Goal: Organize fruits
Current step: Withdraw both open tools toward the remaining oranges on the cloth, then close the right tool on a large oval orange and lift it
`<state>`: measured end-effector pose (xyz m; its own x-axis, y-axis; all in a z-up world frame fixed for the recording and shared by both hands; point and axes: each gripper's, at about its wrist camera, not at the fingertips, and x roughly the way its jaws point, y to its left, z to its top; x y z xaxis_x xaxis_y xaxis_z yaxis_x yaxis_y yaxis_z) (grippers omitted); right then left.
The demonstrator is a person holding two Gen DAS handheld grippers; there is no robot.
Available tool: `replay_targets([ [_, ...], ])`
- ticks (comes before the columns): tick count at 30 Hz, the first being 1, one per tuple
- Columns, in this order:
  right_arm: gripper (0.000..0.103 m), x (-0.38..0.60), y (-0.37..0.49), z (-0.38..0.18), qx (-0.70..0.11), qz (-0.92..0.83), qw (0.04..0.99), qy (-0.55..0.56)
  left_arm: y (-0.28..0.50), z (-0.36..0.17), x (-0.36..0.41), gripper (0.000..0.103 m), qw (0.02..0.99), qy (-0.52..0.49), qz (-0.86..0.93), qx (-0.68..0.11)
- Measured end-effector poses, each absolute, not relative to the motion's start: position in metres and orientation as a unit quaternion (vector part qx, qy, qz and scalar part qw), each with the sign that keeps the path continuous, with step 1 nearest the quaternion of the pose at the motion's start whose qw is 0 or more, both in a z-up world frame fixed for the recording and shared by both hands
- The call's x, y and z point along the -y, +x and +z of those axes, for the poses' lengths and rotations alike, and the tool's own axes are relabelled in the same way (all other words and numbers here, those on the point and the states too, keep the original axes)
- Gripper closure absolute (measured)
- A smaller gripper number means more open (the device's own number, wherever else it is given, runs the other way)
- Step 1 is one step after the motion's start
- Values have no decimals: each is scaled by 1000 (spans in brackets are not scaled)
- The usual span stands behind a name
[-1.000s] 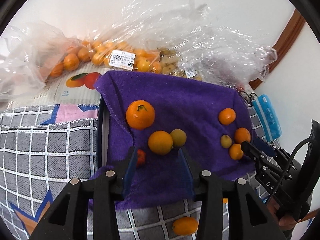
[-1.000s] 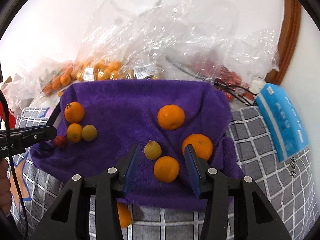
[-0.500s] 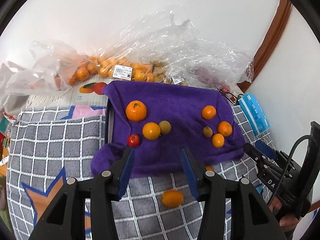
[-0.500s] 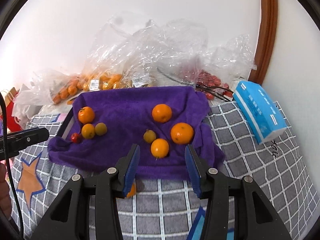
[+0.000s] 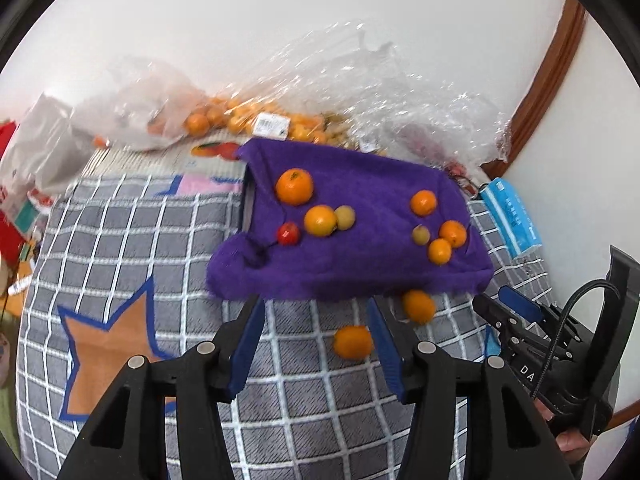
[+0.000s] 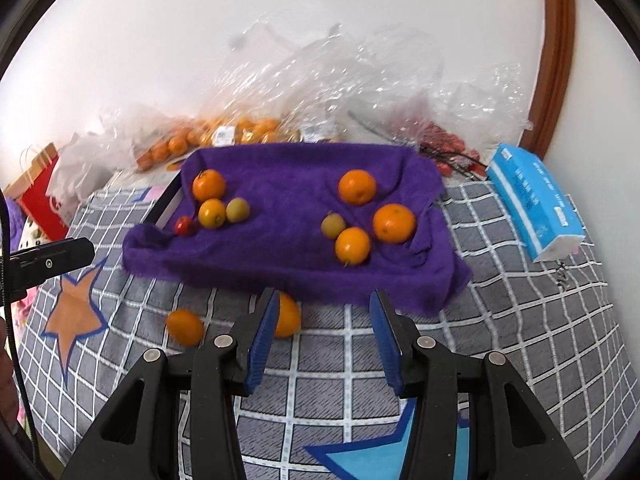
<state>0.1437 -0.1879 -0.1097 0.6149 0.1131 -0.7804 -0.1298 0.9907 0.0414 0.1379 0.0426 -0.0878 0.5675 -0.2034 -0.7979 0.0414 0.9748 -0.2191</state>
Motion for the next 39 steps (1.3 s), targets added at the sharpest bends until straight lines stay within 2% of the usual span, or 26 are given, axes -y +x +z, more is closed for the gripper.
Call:
replay_targets([
  [18, 57, 157, 172, -169, -475, 105, 874, -25, 140, -129, -62, 52, 865, -86, -53, -491],
  [21, 69, 156, 176, -175, -479, 115, 870, -24, 144, -132, -57, 52, 862, -82, -59, -496],
  [39, 69, 230, 142, -157, -464, 48, 885, -3, 153, -159, 21, 52, 839, -46, -111, -530],
])
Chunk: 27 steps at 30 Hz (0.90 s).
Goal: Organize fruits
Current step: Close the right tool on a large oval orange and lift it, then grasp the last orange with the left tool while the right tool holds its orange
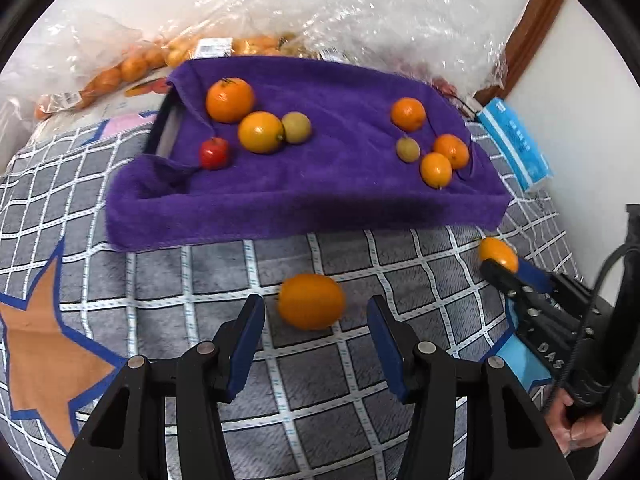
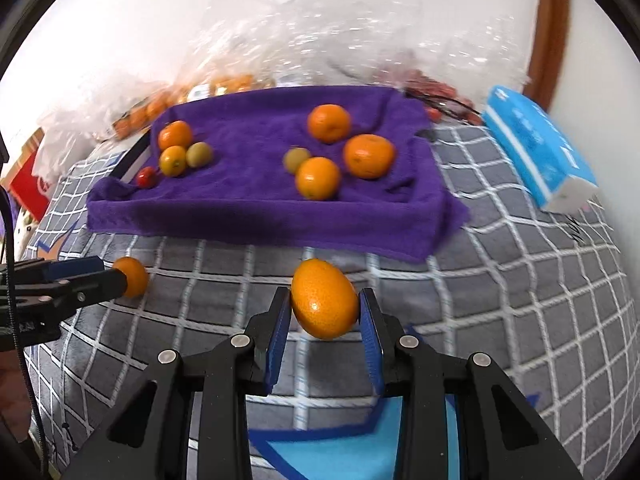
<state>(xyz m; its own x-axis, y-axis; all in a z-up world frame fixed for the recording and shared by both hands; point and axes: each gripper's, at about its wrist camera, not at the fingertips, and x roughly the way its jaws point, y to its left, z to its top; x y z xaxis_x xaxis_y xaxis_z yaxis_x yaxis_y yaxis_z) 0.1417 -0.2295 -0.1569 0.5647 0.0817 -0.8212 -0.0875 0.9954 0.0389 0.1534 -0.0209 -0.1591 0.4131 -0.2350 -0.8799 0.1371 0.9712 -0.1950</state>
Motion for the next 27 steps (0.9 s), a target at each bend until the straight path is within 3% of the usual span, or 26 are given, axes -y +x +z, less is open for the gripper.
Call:
replay_targets([
  [9, 69, 246, 137, -157, -465, 29, 885, 8, 164, -174, 28, 55, 831, -44, -96, -546],
  [12, 69, 249, 135, -156, -464, 25, 885, 11, 165, -174, 30, 67, 832, -37, -97, -545],
  [27, 69, 244, 124, -128, -445, 26, 895, 14, 154, -142, 21, 68, 841, -45, -104, -528],
])
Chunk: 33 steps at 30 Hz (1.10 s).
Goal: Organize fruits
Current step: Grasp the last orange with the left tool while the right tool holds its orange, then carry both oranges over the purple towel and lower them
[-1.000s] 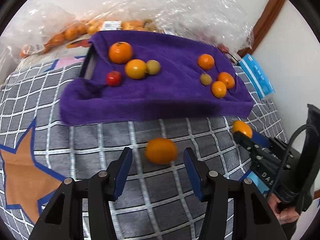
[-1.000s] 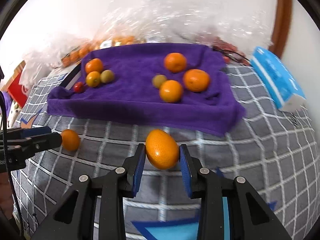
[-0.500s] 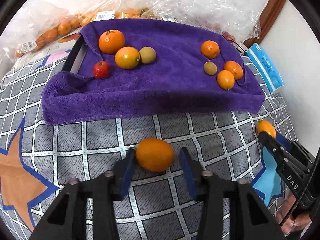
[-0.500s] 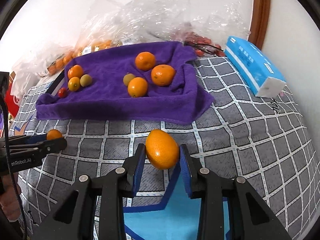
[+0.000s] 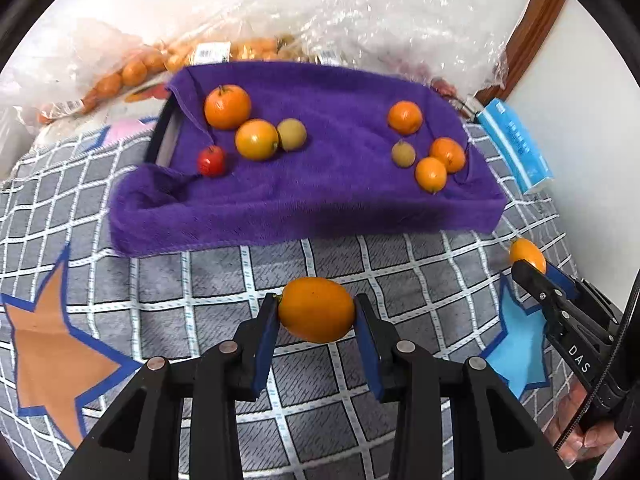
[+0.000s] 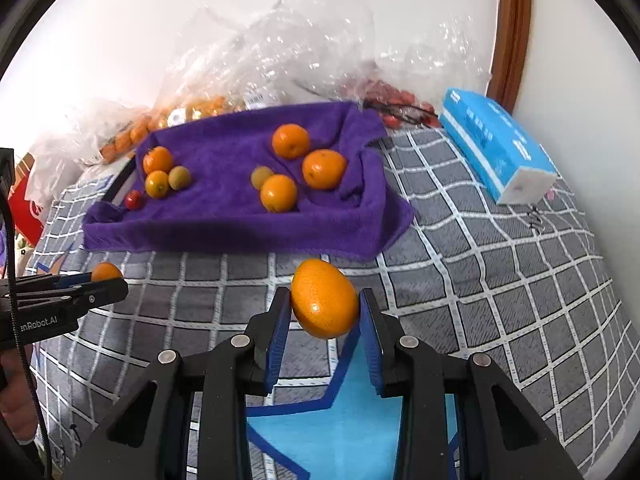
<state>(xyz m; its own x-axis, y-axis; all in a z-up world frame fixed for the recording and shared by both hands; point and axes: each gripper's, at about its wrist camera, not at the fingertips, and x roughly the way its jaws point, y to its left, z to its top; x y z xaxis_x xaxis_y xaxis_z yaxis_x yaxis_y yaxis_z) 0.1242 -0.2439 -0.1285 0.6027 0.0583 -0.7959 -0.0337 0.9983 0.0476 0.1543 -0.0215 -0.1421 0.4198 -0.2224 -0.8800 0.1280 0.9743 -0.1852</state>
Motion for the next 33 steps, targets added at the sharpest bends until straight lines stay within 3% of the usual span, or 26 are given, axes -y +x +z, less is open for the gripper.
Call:
replay_targets([
  [17, 69, 211, 129, -70, -399, 38, 916, -3, 142, -69, -14, 68, 882, -68, -98, -456],
  [33, 69, 199, 147, -43, -375, 40, 926, -16, 158, -36, -21, 68, 897, -76, -109, -421],
])
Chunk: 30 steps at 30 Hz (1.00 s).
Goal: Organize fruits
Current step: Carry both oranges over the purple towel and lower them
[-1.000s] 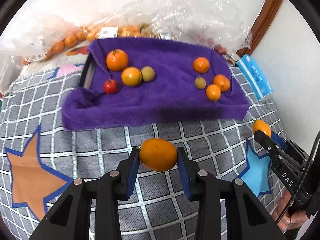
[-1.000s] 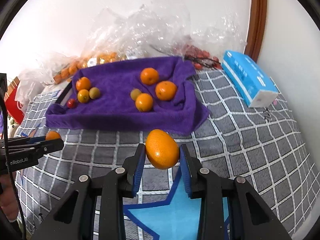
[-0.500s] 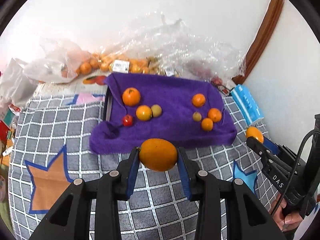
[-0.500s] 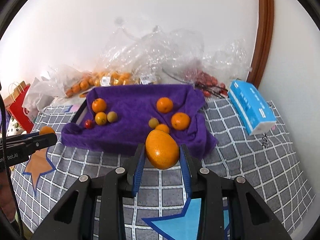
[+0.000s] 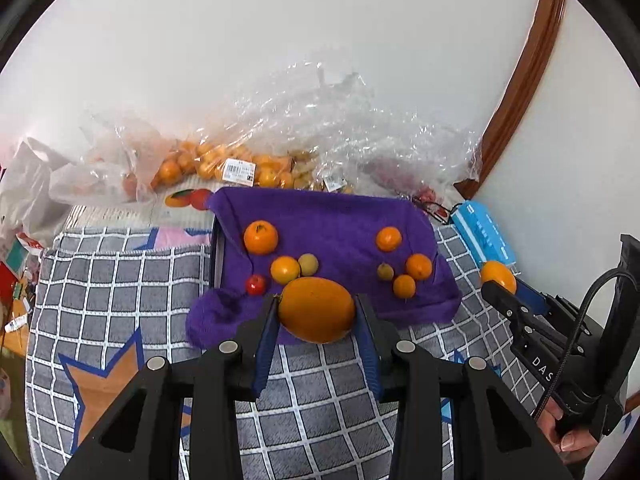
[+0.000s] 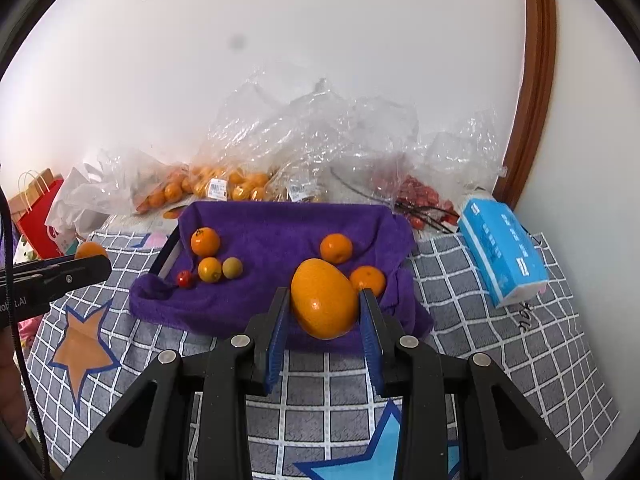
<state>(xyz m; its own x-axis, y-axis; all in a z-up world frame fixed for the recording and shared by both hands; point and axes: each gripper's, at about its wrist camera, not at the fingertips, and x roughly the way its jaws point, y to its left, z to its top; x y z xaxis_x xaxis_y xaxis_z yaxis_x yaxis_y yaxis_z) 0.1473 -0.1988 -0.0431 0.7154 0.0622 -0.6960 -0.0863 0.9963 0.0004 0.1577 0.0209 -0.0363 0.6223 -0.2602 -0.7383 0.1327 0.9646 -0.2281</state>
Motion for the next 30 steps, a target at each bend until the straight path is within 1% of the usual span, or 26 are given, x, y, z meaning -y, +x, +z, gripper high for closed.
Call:
replay_targets([
  [8, 69, 199, 159, -39, -370, 41, 928, -18, 168, -29, -20, 68, 902, -75, -110, -411],
  [19, 69, 198, 183, -41, -368, 43, 928, -20, 188, -32, -20, 68, 902, -78, -112, -410],
  [25, 69, 199, 202, -48, -372, 43, 927, -20, 206, -38, -22, 68, 899, -82, -110, -415],
  [30, 69, 203, 216, -58, -381, 40, 924, -18, 221, -53, -23, 68, 892, -88, -104, -430],
])
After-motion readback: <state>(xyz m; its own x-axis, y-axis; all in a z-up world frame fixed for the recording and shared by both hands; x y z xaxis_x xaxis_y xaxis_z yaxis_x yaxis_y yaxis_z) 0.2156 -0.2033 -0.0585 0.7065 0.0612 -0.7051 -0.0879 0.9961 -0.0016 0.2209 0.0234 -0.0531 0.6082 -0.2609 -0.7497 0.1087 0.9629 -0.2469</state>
